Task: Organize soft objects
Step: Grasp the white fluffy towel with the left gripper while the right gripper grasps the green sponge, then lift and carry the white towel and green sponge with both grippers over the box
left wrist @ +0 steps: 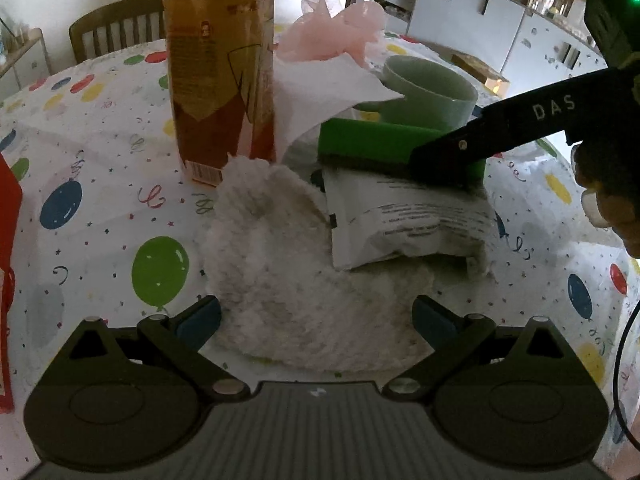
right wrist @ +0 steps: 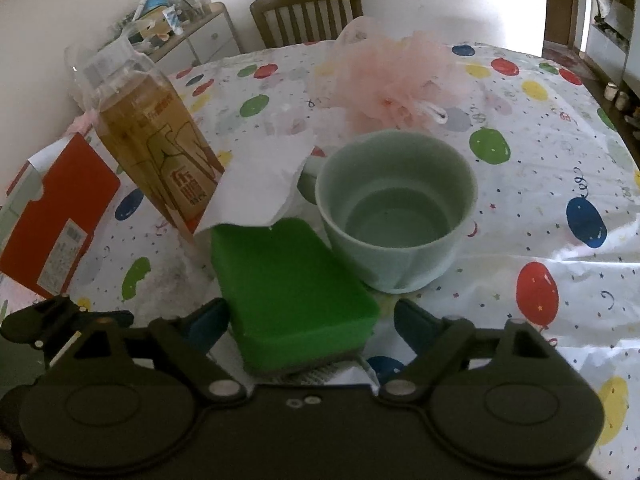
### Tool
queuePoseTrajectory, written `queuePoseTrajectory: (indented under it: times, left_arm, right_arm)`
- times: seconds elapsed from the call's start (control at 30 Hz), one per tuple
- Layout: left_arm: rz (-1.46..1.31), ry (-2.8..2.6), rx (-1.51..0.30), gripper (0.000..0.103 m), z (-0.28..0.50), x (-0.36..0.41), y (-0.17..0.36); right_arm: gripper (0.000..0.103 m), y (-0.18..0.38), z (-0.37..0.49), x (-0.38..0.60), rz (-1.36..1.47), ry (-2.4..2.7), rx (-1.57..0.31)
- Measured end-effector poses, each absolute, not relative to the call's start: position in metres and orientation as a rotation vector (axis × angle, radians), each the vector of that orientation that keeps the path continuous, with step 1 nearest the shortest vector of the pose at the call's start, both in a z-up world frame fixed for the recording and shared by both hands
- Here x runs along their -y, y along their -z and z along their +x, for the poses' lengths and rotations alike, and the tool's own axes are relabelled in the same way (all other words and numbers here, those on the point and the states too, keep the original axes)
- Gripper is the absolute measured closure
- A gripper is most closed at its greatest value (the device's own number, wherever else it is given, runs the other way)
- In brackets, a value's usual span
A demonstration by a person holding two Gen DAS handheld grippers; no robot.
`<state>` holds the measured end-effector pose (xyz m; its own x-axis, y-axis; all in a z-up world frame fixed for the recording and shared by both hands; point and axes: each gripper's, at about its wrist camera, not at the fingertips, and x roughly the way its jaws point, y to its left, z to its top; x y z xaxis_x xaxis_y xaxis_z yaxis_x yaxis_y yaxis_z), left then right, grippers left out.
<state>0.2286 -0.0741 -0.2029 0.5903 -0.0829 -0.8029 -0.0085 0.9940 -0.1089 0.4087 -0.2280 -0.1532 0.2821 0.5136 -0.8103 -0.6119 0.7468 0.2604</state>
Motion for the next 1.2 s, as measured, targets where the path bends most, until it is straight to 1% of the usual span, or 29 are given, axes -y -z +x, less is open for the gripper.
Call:
queuePoseTrajectory:
  times: [0.1, 0.13, 0.17, 0.2, 0.27, 0.3, 0.37, 0.43, 0.47, 0.5, 0.57, 0.73, 0.87, 1.2]
  left_arm:
    - [-0.111, 0.032, -0.935, 0.001, 0.230, 0.074, 0.203]
    - [-0.111, 0.029, -0.934, 0.003, 0.230, 0.074, 0.203]
    - [-0.108, 0.024, -0.933, 0.008, 0.230, 0.075, 0.203]
    - [-0.104, 0.016, -0.929, 0.010, 0.230, 0.075, 0.202]
    - [-0.103, 0.000, -0.925, 0.020, 0.230, 0.074, 0.201]
    - [-0.105, -0.007, -0.925, 0.023, 0.230, 0.073, 0.200]
    - [-0.107, -0.021, -0.922, 0.035, 0.229, 0.070, 0.199]
    - [-0.098, -0.038, -0.925, 0.040, 0.229, 0.069, 0.198]
    - [-0.091, -0.041, -0.927, 0.048, 0.229, 0.070, 0.198]
    - [-0.079, -0.043, -0.928, 0.052, 0.230, 0.071, 0.197]
    - [-0.058, -0.038, -0.927, 0.065, 0.230, 0.074, 0.196]
    - [-0.043, -0.025, -0.926, 0.080, 0.228, 0.079, 0.193]
    - [-0.014, -0.022, -0.919, 0.085, 0.224, 0.083, 0.191]
    - [-0.062, -0.024, -0.907, 0.087, 0.219, 0.074, 0.176]
  right_arm:
    - [0.018, 0.153, 0.408, 0.226, -0.116, -0.760, -1.037]
    - [0.020, 0.153, 0.408, 0.226, -0.116, -0.763, -1.037]
    - [0.023, 0.153, 0.407, 0.225, -0.117, -0.767, -1.036]
    - [0.025, 0.152, 0.406, 0.225, -0.120, -0.770, -1.033]
    - [0.026, 0.150, 0.403, 0.223, -0.133, -0.768, -1.022]
    - [0.026, 0.149, 0.402, 0.223, -0.141, -0.767, -1.017]
    - [0.027, 0.148, 0.400, 0.222, -0.151, -0.762, -1.011]
    - [0.027, 0.146, 0.399, 0.221, -0.154, -0.756, -1.006]
    - [0.028, 0.145, 0.398, 0.221, -0.154, -0.754, -1.002]
    - [0.028, 0.144, 0.397, 0.221, -0.155, -0.751, -0.998]
    - [0.028, 0.141, 0.394, 0.220, -0.159, -0.746, -0.984]
    - [0.029, 0.134, 0.386, 0.217, -0.196, -0.740, -0.944]
    - [0.029, 0.130, 0.381, 0.219, -0.216, -0.723, -0.923]
    - [0.032, 0.109, 0.369, 0.235, -0.174, -0.723, -0.883]
